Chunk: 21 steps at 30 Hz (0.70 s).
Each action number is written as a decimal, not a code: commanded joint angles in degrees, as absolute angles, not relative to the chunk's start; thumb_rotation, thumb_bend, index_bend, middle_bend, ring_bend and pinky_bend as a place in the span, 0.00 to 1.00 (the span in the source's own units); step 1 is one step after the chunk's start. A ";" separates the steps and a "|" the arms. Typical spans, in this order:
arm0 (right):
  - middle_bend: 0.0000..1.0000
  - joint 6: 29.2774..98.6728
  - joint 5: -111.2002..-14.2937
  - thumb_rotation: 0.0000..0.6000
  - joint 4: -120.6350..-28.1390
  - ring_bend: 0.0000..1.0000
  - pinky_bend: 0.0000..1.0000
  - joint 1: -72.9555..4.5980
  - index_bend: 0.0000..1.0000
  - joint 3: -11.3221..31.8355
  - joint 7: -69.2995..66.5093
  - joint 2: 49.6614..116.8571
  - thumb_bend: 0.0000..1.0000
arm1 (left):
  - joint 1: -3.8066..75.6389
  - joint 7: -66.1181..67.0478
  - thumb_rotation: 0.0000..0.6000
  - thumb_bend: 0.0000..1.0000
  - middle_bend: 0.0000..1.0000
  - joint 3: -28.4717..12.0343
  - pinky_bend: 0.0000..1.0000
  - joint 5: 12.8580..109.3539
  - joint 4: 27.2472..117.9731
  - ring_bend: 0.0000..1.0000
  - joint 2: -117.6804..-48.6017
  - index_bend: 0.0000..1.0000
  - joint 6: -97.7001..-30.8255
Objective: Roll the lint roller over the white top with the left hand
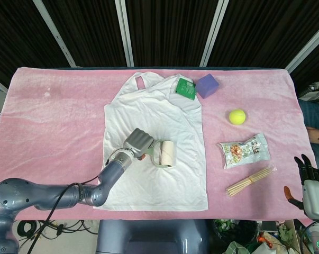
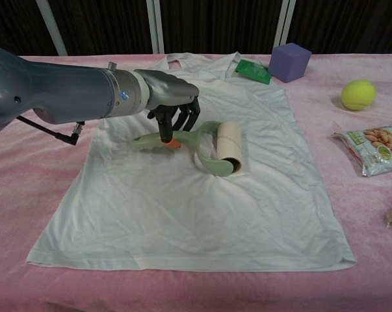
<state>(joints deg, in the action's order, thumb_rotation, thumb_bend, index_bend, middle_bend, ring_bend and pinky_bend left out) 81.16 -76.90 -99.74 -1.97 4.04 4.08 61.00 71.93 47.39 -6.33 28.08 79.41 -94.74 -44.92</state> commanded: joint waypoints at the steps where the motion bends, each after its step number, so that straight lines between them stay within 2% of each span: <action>1: 0.00 81.15 -76.84 1.00 -99.75 0.17 0.15 -1.97 0.02 4.04 4.14 61.02 0.29 | 70.78 47.67 1.00 0.47 0.65 -4.18 0.65 28.38 81.11 0.52 -92.18 0.66 -45.52; 12: 0.00 81.30 -76.54 1.00 -99.76 0.17 0.15 -2.00 0.02 4.16 5.02 61.41 0.29 | 65.76 44.67 1.00 0.47 0.65 1.63 0.65 33.00 85.59 0.52 -82.82 0.67 -45.89; 21: 0.00 81.18 -76.48 1.00 -99.76 0.17 0.15 -2.09 0.02 4.16 5.25 61.56 0.29 | 64.59 41.61 1.00 0.47 0.65 1.75 0.65 37.13 86.20 0.52 -81.15 0.67 -44.82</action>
<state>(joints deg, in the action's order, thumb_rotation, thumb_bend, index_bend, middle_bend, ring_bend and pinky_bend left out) 81.18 -76.49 -99.77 -2.08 4.15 5.27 61.56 64.48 41.77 1.89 36.72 86.13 -80.92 -45.11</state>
